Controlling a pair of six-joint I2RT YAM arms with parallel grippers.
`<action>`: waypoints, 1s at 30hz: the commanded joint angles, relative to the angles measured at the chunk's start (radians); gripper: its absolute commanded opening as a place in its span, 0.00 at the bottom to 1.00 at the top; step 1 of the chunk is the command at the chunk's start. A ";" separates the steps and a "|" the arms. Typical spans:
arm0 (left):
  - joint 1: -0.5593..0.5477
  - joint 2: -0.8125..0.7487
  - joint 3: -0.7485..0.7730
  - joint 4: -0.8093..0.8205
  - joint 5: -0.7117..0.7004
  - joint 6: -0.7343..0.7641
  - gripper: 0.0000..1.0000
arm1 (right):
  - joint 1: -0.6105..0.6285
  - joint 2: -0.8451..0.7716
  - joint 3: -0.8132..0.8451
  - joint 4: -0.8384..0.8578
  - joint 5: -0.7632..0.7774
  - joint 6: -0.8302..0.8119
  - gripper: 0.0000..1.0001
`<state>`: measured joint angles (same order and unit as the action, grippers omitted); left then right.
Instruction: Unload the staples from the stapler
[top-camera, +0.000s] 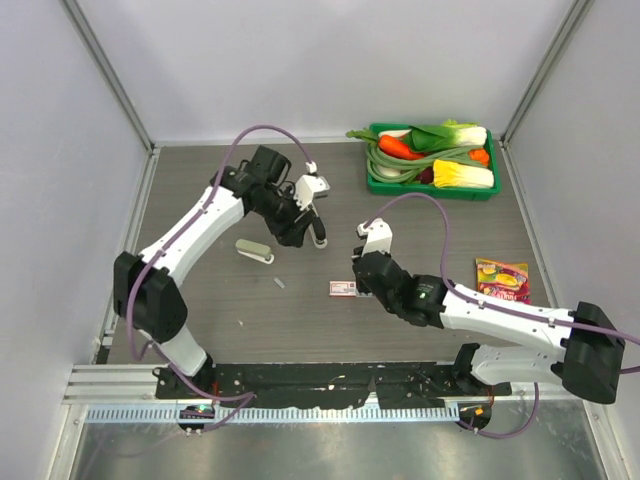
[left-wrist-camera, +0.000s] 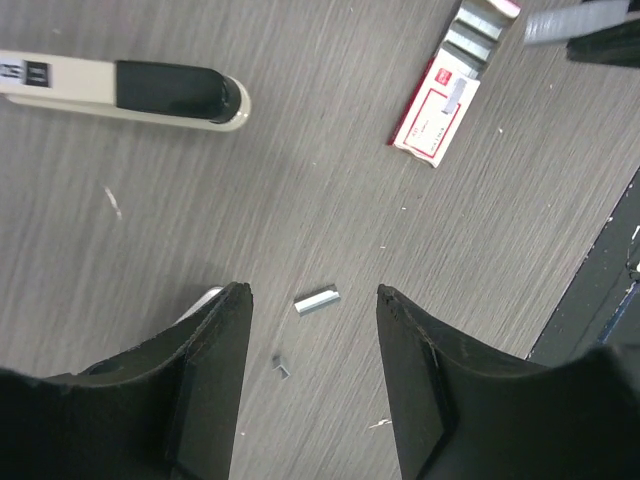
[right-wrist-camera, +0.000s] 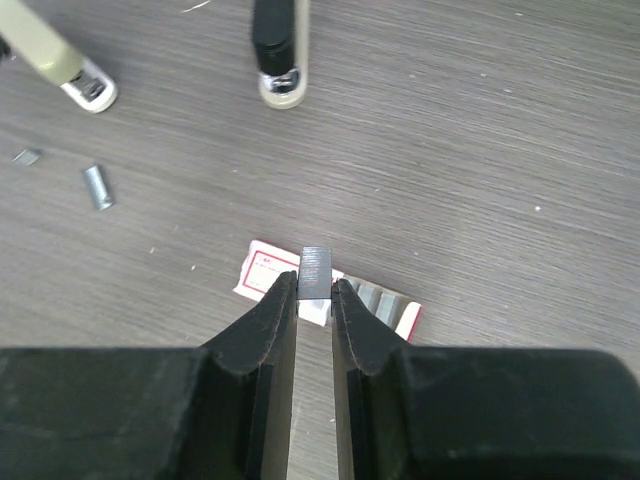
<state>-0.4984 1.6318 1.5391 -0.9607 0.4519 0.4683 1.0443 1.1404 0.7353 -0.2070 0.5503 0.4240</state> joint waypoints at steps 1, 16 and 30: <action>-0.029 0.049 -0.016 0.036 -0.041 -0.072 0.56 | 0.000 0.025 -0.020 -0.011 0.158 0.136 0.01; -0.034 0.086 -0.063 0.100 -0.038 -0.146 0.55 | 0.000 0.104 -0.146 0.098 0.134 0.311 0.01; -0.035 0.025 -0.145 0.128 -0.038 -0.152 0.53 | 0.000 0.180 -0.149 0.176 0.128 0.315 0.01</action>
<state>-0.5308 1.7252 1.4078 -0.8707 0.4107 0.3214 1.0443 1.3174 0.5884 -0.0803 0.6456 0.7143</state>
